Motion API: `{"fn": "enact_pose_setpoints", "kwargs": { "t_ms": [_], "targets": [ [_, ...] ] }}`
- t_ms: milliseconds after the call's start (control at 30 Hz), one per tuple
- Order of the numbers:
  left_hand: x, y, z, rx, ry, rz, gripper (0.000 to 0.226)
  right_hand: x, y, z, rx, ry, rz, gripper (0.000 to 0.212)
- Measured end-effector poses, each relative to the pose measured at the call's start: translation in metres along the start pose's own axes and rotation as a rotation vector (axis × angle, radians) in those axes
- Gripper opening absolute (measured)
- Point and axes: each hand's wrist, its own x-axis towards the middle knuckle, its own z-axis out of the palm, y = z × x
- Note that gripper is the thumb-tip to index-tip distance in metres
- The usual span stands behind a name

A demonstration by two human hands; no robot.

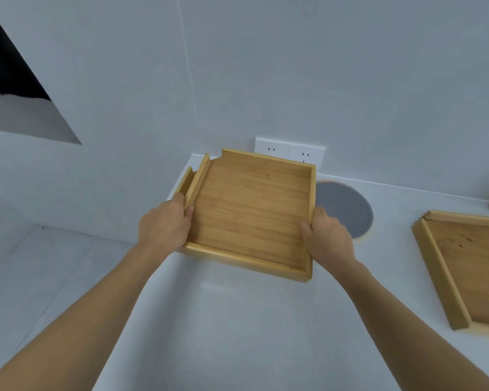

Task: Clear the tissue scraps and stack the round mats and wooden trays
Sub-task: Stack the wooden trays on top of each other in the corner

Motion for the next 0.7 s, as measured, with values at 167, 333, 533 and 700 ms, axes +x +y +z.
{"fn": "enact_pose_setpoints", "kwargs": {
  "t_ms": [167,333,533,700],
  "targets": [
    [0.036,-0.029,0.006,0.013,-0.048,-0.018,0.027,0.033,-0.031,0.023,-0.014,-0.029,0.006,0.017],
    [0.053,-0.044,0.016,0.039,-0.095,-0.025,0.027,0.046,-0.043,0.042,-0.052,-0.05,0.026,0.017],
    [0.057,-0.047,0.016,0.047,-0.09,-0.022,0.029,0.045,-0.044,0.044,-0.078,-0.004,0.06,0.026],
    [0.057,-0.041,0.006,0.091,0.082,0.001,0.058,0.041,-0.031,0.031,-0.156,0.201,-0.061,0.053]
  ]
}}
